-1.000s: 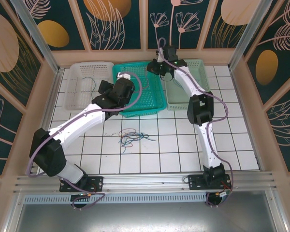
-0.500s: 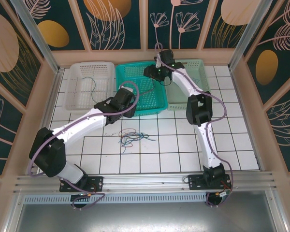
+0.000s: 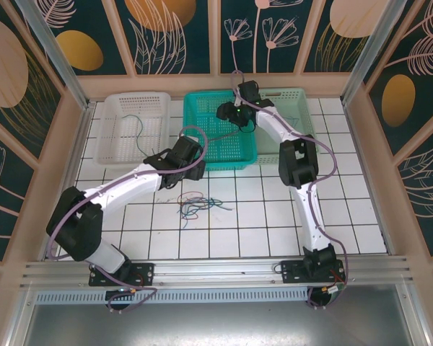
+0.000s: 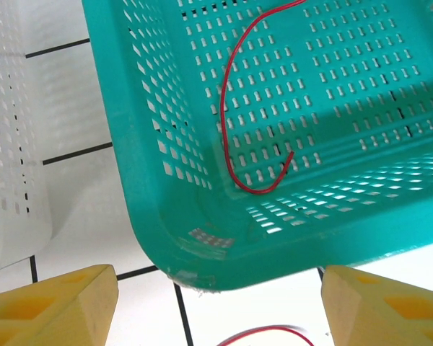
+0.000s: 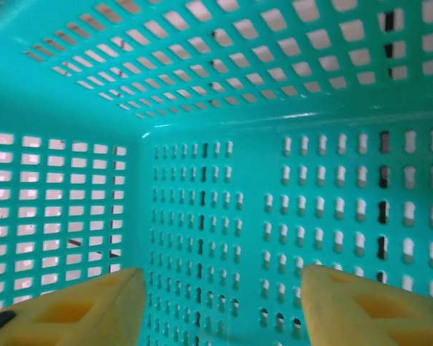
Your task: Untangle the cables
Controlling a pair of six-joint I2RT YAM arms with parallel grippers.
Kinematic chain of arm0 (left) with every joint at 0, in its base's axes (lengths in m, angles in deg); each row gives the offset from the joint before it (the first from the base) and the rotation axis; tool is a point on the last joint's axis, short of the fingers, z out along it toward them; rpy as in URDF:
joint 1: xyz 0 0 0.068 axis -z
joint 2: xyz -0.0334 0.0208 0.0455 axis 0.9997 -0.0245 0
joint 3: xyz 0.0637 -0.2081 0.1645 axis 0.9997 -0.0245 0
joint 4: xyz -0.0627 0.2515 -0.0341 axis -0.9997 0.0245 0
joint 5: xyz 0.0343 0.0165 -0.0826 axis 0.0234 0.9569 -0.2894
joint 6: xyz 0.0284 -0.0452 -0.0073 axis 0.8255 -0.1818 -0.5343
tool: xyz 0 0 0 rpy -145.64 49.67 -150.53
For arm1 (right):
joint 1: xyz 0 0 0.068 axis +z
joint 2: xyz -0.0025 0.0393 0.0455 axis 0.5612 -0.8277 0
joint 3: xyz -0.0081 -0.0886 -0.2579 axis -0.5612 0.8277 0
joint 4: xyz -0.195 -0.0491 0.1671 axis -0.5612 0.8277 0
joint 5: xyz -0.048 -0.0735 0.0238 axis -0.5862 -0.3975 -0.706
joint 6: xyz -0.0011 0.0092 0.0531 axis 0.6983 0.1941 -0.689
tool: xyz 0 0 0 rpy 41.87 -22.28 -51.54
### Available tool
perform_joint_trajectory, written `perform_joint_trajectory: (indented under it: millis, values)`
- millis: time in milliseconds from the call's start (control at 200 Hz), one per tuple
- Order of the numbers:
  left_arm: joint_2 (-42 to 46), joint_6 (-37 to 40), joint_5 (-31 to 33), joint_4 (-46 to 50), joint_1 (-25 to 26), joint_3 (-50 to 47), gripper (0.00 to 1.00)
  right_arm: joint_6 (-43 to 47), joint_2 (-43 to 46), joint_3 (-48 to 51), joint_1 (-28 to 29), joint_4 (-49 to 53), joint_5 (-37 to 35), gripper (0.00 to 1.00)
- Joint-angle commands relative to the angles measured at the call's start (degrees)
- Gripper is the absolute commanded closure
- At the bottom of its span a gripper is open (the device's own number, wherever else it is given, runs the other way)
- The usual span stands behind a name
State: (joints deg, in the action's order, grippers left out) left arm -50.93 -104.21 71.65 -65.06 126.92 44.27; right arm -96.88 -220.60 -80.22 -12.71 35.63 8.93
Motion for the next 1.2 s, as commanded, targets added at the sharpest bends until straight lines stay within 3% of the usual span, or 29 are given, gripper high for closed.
perform_joint_trajectory:
  millis: [0, 100, 205, 275, 380, 495, 676, 871, 1051, 1196]
  values:
    - [-1.8, 0.1, 2.2, -1.3, -1.1, 2.1, 0.26, 2.7, 8.0, 0.9, 1.3, -6.2, 3.7, 0.37]
    - [0.3, -1.0, 7.1, -3.0, -1.1, 1.5, 0.15, 5.3, 12.7, 3.3, 2.2, -8.3, 6.1, 0.34]
    - [5.3, -1.4, 11.7, -5.4, -1.1, -0.7, 0.11, 7.4, 19.4, 9.1, 2.7, -10.6, 7.1, 0.32]
    - [9.2, -1.3, 13.0, -7.3, -1.1, -2.7, 0.02, 9.9, 24.3, 14.6, 3.2, -10.9, 7.4, 0.34]
    - [14.5, -1.1, 13.4, -9.7, -1.2, -6.2, 0.02, 15.7, 32.8, 26.2, 4.4, -9.4, 6.6, 0.39]
    - [18.3, -1.6, 9.8, -11.6, -1.8, -10.0, 0.01, 20.3, 41.3, 41.8, 5.8, -8.2, 7.5, 0.41]
    - [22.0, -3.4, 1.4, -13.5, -7.9, -15.1, 0.01, 23.4, 50.6, 60.5, 9.8, -9.5, 8.3, 0.43]
    - [24.5, -2.9, -8.5, -15.7, -9.9, -18.4, 0.01, 26.6, 51.3, 67.5, 19.2, -10.4, 5.9, 0.41]
    - [23.9, -2.3, -14.1, -16.6, -10.0, -20.1, 0.02, 28.5, 50.0, 72.0, 20.2, -11.2, 8.0, 0.39]
    - [23.1, -2.4, -14.9, -16.6, -10.0, -20.7, 0.01, 27.7, 48.3, 72.7, 21.5, -13.1, 8.8, 0.39]
